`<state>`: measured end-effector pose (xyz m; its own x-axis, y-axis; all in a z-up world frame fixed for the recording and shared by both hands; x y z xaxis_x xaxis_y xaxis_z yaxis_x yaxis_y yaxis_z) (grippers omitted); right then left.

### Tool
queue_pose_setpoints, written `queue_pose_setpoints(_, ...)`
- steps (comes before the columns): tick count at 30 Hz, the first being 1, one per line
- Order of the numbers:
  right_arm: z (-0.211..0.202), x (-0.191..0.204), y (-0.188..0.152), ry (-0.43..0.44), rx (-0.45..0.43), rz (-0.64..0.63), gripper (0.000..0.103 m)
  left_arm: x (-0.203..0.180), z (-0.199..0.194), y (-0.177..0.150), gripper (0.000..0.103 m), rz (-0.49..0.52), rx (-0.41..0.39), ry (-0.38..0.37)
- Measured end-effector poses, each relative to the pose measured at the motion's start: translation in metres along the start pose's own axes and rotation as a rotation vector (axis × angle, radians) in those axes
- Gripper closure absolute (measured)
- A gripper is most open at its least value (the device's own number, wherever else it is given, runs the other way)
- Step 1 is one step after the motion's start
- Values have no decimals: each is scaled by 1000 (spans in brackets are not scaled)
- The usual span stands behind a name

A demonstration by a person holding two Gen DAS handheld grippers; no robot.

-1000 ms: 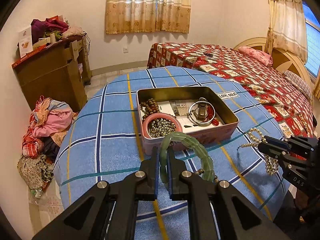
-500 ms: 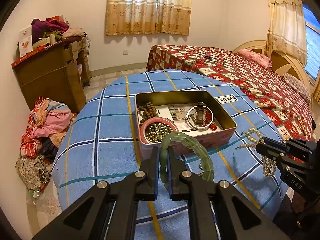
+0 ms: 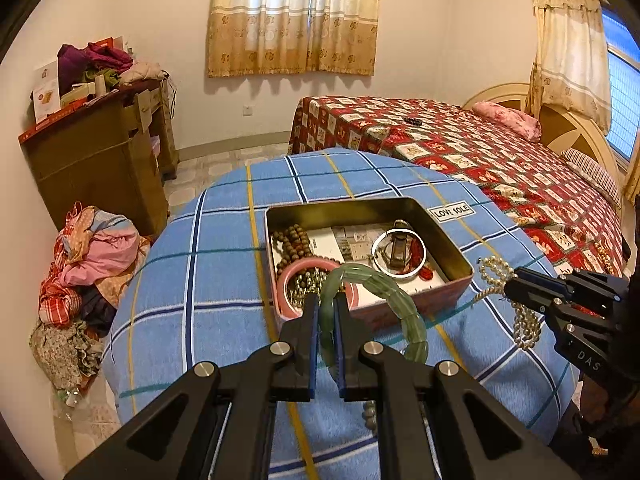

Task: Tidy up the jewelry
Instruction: 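Lift and carry the jade bangle and pearl necklace over the tin with both grippers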

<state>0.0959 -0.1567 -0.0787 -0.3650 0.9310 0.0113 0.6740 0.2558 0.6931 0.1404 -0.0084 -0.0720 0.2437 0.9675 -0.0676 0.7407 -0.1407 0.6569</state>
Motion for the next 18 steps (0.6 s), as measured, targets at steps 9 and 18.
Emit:
queue_pose_setpoints(9, 2, -1, 22, 0, -14, -28, 93, 0, 3, 12, 97, 14, -6, -2)
queue_pose_setpoints(18, 41, 3, -21, 11, 160, -63, 66, -2, 16, -6, 97, 3, 31, -17)
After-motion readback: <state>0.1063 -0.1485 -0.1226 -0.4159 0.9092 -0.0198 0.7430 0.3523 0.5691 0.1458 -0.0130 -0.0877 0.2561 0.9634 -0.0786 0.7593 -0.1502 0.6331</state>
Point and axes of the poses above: each gripper's, at about its wrist camera, not at the fingertips, and z roughly the way its jaws point, x to its left, y to its top, the point moved 8 cm from there along z, roughly the way its jaws point, and after that the axes turned 9 degrees about x, right-handed, at the moved point
